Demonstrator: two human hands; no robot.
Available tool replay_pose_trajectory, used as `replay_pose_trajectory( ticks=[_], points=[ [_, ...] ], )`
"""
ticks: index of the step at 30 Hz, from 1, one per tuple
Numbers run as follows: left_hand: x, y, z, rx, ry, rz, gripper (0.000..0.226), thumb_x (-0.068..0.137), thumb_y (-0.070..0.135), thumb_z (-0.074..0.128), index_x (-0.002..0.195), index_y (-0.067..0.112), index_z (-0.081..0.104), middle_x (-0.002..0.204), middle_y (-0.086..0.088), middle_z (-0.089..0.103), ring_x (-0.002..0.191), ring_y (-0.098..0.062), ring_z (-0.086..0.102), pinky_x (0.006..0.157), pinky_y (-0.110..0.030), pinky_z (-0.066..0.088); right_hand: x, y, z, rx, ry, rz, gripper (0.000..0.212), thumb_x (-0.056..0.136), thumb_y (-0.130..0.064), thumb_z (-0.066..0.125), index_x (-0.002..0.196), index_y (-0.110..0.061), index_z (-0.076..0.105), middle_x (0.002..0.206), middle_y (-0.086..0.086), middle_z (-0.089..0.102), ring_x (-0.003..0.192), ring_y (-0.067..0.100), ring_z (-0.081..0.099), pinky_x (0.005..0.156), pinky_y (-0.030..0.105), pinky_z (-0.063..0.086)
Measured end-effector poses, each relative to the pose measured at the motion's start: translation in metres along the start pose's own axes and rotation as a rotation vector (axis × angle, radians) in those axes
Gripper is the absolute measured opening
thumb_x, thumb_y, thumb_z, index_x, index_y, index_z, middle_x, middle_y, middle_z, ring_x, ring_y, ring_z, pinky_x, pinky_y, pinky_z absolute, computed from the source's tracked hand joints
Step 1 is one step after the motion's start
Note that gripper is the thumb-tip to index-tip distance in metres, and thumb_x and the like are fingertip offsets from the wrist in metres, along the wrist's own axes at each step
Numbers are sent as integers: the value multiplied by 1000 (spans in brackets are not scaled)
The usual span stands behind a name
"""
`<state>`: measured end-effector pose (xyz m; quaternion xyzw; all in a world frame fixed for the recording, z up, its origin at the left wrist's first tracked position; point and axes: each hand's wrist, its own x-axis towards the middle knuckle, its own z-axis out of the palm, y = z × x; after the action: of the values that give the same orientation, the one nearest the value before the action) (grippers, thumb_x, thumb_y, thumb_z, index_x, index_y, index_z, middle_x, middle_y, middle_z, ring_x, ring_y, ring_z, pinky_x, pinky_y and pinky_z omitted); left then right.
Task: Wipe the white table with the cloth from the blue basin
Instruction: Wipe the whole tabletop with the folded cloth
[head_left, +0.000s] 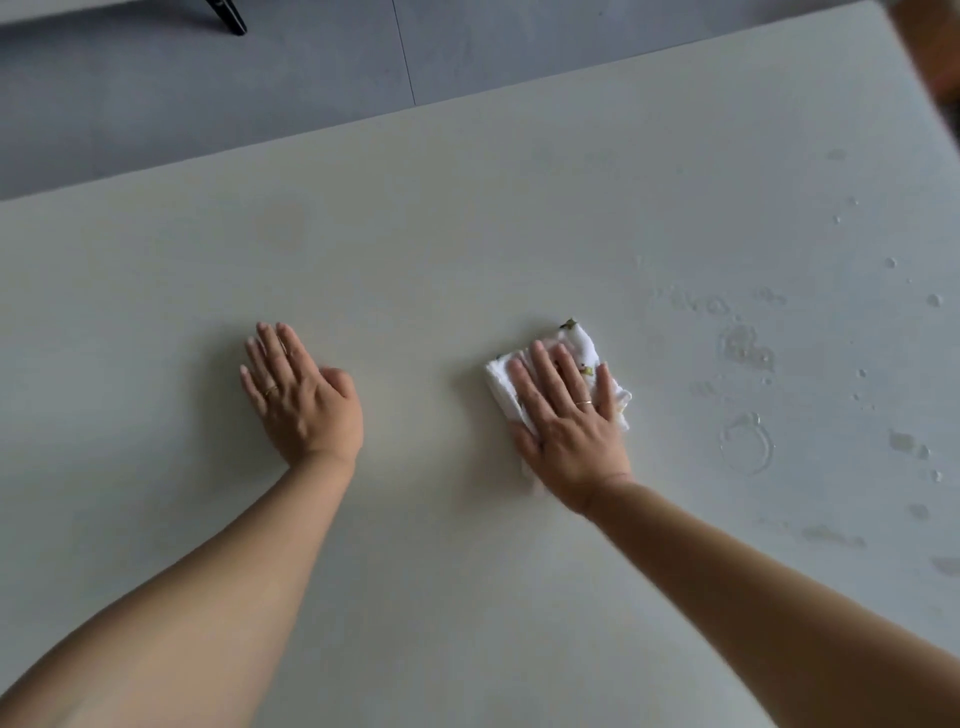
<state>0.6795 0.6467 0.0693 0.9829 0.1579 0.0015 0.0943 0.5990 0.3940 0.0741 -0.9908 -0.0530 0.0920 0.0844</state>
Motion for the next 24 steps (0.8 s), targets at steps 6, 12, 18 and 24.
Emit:
replay_pose_trajectory(
  ticks=[6, 12, 18, 24],
  points=[
    [-95, 44, 3, -89, -77, 249, 64, 86, 25, 37, 144, -1, 29, 152, -19, 27, 140, -36, 27, 115, -46, 16, -16, 70, -14, -48, 8, 84, 62, 90, -50, 30, 148, -32, 19, 157, -1, 21, 145, 17, 14, 117, 46, 5],
    [-162, 62, 14, -69, -196, 407, 58, 91, 29, 34, 142, 1, 36, 151, -15, 32, 139, -32, 31, 112, -46, 23, -34, -14, 7, 147, 71, 535, 62, 91, -44, 27, 150, -30, 10, 156, -6, -4, 146, 16, -2, 113, 50, -12],
    [-162, 61, 16, -66, -200, 395, 63, 86, 29, 40, 144, 3, 34, 153, -13, 29, 141, -30, 27, 114, -46, 23, -75, 51, 2, -78, 10, -46, 57, 92, -41, 33, 148, -29, 24, 155, -2, 23, 144, 20, 20, 114, 52, 14],
    [-161, 62, 17, -38, -203, 400, 64, 86, 30, 37, 144, 2, 33, 154, -13, 28, 142, -31, 25, 115, -45, 20, -84, 45, 2, 101, 60, 554, 64, 87, -47, 15, 149, -32, 13, 158, -5, 7, 144, 8, -3, 115, 49, -5]
  ],
)
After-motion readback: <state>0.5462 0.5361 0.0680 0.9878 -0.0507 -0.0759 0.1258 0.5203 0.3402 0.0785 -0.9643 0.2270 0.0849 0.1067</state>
